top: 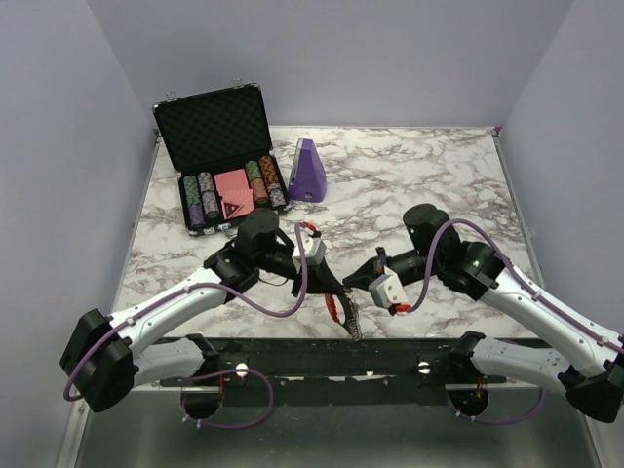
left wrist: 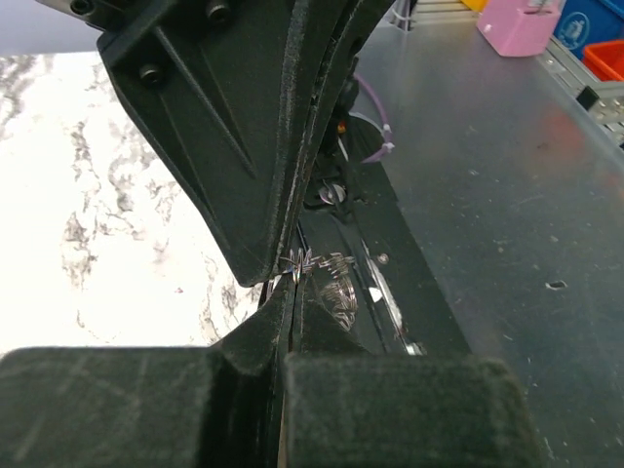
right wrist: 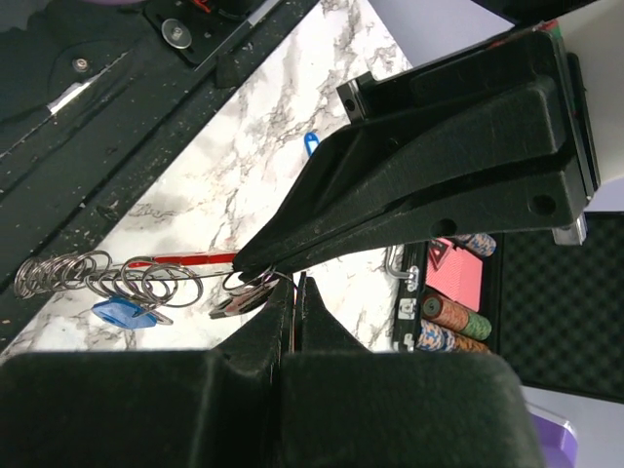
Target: Put the keys on the keyring
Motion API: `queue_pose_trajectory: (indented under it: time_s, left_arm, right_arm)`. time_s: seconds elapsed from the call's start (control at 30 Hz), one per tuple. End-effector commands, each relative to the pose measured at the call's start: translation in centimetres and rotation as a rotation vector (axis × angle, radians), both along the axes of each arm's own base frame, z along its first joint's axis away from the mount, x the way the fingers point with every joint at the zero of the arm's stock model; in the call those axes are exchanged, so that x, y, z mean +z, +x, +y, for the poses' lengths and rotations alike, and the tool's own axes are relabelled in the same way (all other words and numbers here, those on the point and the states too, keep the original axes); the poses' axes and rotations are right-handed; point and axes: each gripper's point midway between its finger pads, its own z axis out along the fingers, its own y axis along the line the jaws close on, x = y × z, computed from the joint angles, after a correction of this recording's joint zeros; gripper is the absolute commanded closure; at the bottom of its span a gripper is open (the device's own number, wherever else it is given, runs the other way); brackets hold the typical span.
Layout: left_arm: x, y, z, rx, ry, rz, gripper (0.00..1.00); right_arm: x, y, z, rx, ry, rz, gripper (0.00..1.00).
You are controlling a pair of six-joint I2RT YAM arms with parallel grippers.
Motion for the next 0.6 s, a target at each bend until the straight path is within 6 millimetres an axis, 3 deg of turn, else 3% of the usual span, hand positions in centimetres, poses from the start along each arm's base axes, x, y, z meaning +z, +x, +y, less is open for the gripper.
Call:
queue_pose_trajectory:
  time_s: [0.0, 0.57]
  left_arm:
    - [1.8, -1.0, -0.4, -0.127, -0.038, -0.053, 1.0]
    - [1.3, 1.8, -0.6, -0.001, 0.059, -0.168, 1.0]
  right_arm:
    - [0.7, -0.1, 0.4, 0.029, 0.006, -0.011, 1.0]
    - [1.5, 0.6, 0.1, -0.051, 0.036, -0.006, 1.0]
